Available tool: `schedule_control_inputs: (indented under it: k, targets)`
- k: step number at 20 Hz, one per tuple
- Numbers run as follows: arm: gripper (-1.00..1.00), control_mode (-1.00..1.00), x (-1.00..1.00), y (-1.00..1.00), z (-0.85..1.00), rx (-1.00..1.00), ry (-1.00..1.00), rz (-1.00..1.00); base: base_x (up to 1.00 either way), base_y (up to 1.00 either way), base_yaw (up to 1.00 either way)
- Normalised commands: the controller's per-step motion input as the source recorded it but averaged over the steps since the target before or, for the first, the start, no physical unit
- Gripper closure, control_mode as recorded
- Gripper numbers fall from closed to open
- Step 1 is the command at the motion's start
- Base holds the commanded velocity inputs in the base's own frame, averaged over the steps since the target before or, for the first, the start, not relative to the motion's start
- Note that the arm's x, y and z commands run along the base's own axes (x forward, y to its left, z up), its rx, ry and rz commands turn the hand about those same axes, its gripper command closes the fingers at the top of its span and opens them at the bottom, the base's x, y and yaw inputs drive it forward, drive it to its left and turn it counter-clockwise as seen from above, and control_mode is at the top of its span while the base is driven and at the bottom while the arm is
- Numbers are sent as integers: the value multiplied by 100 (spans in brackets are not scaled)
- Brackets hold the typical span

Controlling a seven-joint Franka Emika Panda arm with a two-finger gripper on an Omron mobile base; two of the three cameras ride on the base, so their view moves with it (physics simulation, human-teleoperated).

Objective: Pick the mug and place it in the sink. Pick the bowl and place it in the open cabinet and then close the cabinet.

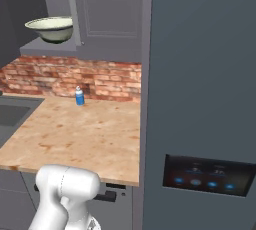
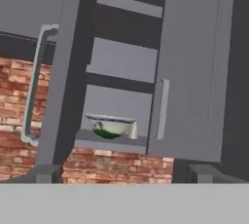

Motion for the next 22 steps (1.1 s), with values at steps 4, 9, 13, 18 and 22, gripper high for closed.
schedule_control_inputs:
  k: [4, 9, 13, 18, 22]
  targets:
    - [-100, -100, 2, 14, 0, 0, -16, -24, 0, 0, 0]
    - [-100, -100, 12, 0, -7, 0, -4, -12, 0, 0, 0]
    - [-100, -100, 29, 0, -19, 0, 0, -4, 0, 0, 0]
    - [-100, -100, 34, 4, -18, 0, -1, -3, 0, 0, 0]
    - [-100, -100, 30, 17, -17, 0, -4, 0, 0, 0, 0]
